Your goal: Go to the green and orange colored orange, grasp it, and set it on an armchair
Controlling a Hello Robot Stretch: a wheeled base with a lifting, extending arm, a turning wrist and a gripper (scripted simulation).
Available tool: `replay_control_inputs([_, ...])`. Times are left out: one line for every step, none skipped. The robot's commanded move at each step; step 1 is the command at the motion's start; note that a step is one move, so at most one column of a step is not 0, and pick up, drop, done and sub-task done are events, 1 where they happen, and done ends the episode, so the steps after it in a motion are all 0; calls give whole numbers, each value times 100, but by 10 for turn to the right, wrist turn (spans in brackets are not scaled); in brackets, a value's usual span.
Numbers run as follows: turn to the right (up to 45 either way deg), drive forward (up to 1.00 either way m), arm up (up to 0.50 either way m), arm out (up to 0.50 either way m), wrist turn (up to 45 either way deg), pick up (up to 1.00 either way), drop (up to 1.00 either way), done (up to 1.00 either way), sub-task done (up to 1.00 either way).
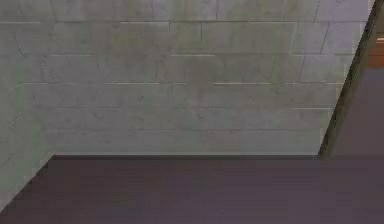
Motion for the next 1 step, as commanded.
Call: replay_control_inputs([450, 0, 0, 0, 0, 0, 0, 0, 0])
